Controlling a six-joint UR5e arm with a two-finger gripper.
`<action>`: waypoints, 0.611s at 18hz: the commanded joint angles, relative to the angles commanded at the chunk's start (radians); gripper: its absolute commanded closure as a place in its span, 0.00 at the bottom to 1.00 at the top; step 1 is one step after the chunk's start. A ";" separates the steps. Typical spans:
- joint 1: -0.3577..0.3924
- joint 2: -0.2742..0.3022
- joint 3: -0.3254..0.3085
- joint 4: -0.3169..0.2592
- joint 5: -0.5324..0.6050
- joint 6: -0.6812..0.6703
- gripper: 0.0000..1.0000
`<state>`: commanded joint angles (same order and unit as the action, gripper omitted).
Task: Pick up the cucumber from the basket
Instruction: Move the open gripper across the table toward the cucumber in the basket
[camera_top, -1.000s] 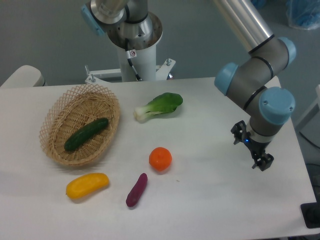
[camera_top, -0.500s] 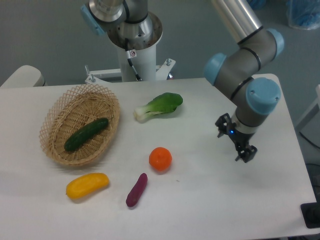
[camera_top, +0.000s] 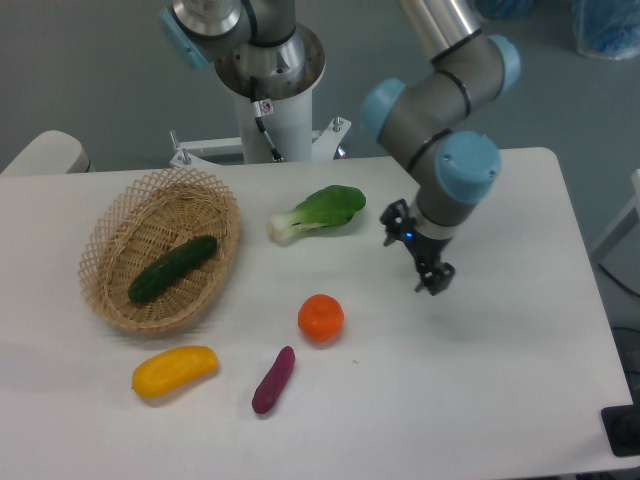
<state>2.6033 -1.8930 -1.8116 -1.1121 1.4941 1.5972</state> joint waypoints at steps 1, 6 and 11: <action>-0.020 0.012 -0.002 0.000 -0.002 -0.037 0.00; -0.115 0.055 -0.037 0.000 -0.006 -0.225 0.00; -0.254 0.101 -0.066 0.002 -0.026 -0.419 0.00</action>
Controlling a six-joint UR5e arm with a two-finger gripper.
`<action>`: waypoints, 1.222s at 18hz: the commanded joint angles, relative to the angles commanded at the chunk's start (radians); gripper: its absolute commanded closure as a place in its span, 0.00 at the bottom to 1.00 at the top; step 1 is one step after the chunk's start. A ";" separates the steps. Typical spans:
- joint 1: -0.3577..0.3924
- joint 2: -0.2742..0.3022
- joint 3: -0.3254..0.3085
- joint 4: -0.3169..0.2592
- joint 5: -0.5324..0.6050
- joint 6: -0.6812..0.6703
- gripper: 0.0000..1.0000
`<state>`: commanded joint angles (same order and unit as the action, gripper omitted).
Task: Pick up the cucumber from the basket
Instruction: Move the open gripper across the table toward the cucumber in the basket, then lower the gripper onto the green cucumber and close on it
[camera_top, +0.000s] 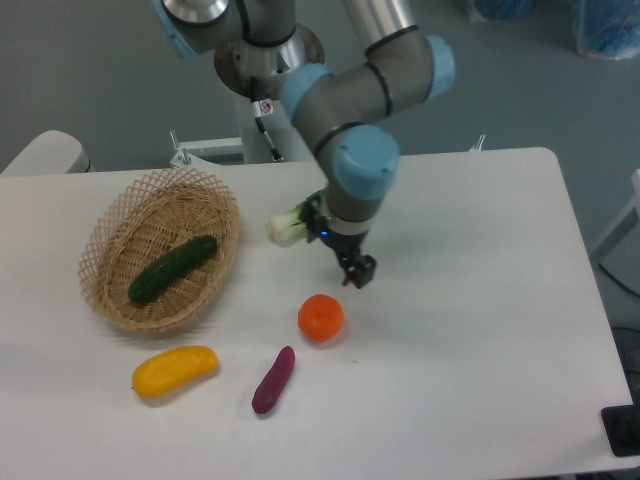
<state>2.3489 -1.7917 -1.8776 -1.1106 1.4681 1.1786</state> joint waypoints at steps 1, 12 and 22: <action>-0.029 0.000 0.005 0.002 -0.002 -0.043 0.00; -0.296 0.003 -0.011 0.015 -0.002 -0.348 0.00; -0.361 -0.054 -0.052 0.112 0.003 -0.422 0.00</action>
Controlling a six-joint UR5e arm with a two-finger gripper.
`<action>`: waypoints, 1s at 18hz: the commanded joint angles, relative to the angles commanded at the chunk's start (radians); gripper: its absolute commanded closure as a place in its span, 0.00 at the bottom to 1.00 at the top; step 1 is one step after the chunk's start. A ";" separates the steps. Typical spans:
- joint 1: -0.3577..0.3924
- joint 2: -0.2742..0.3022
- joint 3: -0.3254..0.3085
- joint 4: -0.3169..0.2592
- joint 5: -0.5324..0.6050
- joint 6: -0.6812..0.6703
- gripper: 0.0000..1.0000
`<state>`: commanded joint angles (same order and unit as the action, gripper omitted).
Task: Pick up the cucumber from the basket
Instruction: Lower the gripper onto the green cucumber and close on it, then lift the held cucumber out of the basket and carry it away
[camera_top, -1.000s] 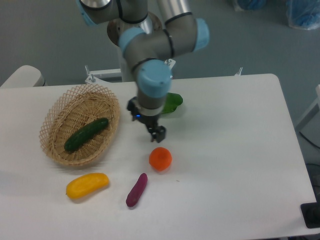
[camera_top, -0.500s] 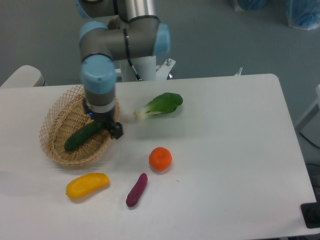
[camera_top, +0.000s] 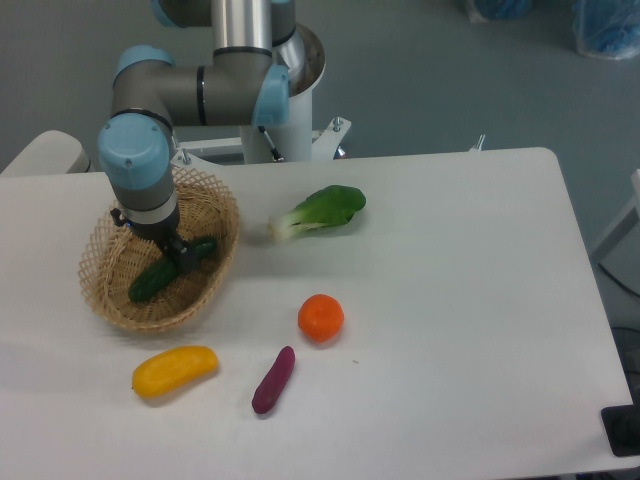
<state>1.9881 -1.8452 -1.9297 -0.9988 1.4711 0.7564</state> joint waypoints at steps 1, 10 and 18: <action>-0.002 -0.014 0.000 0.024 0.002 -0.021 0.00; -0.020 -0.054 0.000 0.058 0.006 -0.057 0.19; -0.020 -0.048 0.009 0.058 0.009 -0.104 0.73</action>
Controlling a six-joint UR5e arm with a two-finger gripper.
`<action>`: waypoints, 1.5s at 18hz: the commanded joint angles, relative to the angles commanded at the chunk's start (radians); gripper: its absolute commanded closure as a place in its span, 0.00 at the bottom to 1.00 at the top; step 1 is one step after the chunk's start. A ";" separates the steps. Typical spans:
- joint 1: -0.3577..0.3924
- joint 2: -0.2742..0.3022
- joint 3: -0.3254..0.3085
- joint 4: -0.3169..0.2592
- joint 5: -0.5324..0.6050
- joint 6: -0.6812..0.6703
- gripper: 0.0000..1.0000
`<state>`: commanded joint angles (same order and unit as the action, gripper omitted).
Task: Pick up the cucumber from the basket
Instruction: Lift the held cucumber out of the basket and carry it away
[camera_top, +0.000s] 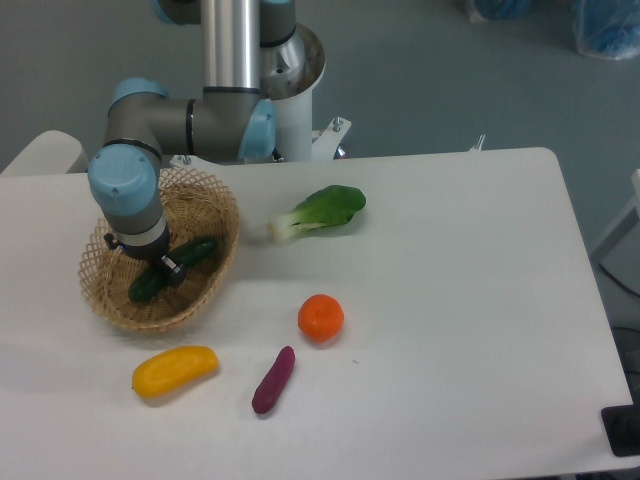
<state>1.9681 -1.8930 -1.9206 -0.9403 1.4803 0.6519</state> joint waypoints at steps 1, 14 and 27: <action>0.002 0.003 0.003 -0.002 0.000 -0.002 0.79; 0.149 0.083 0.150 -0.218 -0.006 0.049 0.82; 0.340 -0.017 0.284 -0.212 0.070 0.314 0.81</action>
<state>2.3085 -1.9097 -1.6369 -1.1520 1.5507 0.9660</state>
